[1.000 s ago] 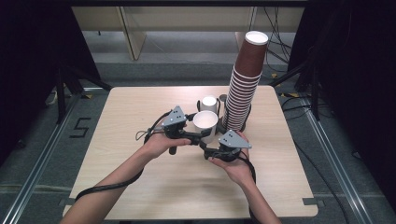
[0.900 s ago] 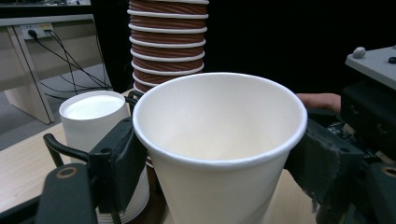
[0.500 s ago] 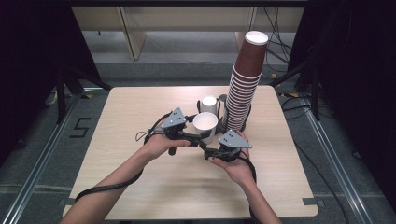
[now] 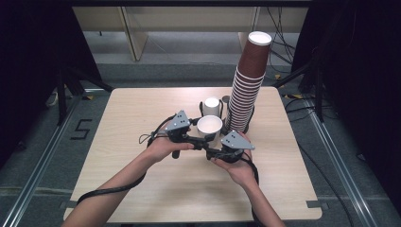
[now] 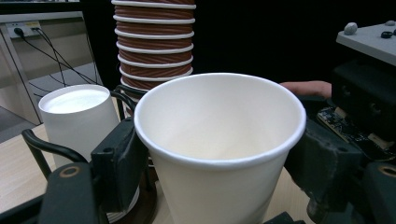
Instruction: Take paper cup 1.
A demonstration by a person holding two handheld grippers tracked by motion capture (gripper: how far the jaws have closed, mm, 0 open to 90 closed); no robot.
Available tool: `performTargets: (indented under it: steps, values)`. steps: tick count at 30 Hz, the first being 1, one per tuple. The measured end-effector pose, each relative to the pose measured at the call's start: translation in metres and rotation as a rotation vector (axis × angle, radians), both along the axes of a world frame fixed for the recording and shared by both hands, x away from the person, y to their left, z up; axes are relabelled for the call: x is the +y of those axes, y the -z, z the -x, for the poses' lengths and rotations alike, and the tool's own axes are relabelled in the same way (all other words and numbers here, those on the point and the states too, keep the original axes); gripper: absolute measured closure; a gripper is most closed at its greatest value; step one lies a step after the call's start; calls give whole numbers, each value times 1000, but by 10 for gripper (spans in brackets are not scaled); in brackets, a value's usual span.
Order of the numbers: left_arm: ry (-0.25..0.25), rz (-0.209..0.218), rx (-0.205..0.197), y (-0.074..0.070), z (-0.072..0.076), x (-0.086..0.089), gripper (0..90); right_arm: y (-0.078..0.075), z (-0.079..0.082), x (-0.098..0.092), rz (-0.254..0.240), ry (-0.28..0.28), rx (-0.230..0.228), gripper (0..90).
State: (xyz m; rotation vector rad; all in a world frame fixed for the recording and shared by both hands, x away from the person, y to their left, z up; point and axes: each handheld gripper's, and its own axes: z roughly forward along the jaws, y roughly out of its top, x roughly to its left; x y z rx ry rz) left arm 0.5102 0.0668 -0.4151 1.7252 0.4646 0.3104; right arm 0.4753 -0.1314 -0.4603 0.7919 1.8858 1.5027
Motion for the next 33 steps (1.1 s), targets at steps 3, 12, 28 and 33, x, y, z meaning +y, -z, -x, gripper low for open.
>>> performTargets:
  steps: [3,12,28,33]
  values:
    - [-4,4,1,0,0,-1,244,0,0,0,3,-4,-1,241]
    - [5,-18,12,1,0,-2,218,1,3,1,16,8,-11,303]
    - [7,15,18,-6,1,-6,177,-3,5,-3,13,22,-40,324]
    - [13,24,18,-7,1,-6,150,-5,4,-5,28,18,-51,329]
